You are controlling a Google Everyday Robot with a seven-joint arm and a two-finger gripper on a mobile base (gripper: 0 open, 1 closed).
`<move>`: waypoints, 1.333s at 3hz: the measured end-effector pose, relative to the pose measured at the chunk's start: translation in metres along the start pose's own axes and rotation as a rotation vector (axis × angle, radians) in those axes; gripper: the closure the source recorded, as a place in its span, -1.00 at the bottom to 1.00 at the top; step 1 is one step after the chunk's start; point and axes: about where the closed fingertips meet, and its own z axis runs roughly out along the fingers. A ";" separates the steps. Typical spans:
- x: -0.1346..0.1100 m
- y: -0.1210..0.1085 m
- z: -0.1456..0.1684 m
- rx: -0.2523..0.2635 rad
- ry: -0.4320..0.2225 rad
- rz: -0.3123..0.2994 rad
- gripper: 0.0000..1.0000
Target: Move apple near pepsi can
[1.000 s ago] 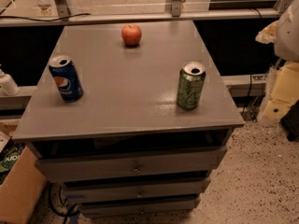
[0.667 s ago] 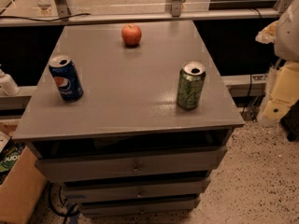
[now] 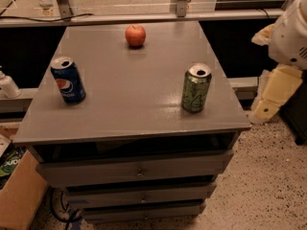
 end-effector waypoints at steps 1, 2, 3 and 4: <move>-0.020 -0.029 0.029 0.030 -0.071 0.020 -1.00; -0.038 -0.065 0.050 0.038 -0.123 0.054 -1.00; -0.069 -0.096 0.058 0.015 -0.192 0.098 -1.00; -0.103 -0.121 0.064 -0.006 -0.244 0.120 -1.00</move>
Offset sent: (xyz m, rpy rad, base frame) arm 0.1492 0.0418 -0.0089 0.2099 -0.0987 -0.0577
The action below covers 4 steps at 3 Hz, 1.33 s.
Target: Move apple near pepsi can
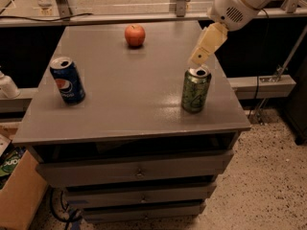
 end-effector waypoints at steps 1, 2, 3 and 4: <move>-0.030 -0.016 0.007 -0.005 -0.047 0.025 -1.00; -0.059 -0.015 0.009 0.023 -0.103 0.076 -1.00; -0.088 -0.005 0.023 0.076 -0.156 0.135 -1.00; -0.118 0.001 0.054 0.128 -0.215 0.143 -1.00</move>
Offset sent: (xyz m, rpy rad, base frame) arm 0.0412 0.0857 0.0332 0.2088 -0.0583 -0.1345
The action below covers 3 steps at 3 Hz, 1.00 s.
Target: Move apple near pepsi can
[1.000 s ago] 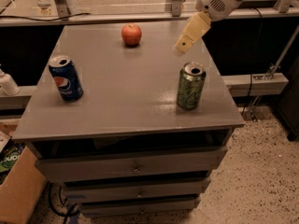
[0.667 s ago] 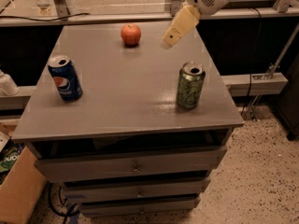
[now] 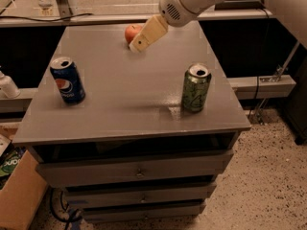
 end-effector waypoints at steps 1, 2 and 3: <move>0.000 0.000 0.000 0.000 0.000 0.000 -1.00; 0.002 -0.007 0.013 0.008 0.002 -0.018 -1.00; 0.003 -0.026 0.034 0.023 -0.003 -0.019 -1.00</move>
Offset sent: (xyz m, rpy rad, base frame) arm 0.0290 -0.0013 -0.0199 -0.0286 -0.0324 0.0079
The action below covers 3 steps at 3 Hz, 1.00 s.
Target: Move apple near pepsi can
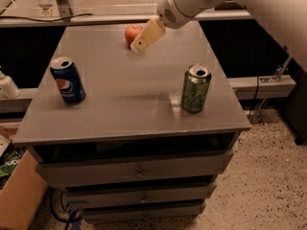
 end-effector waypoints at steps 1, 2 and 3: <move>-0.001 -0.019 0.029 0.027 0.003 0.008 -1.00; 0.005 -0.039 0.065 0.034 -0.011 0.072 -1.00; 0.011 -0.058 0.098 0.051 -0.002 0.103 -1.00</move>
Offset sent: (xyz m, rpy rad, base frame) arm 0.1079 0.0059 -0.0641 0.0976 0.0334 -0.1281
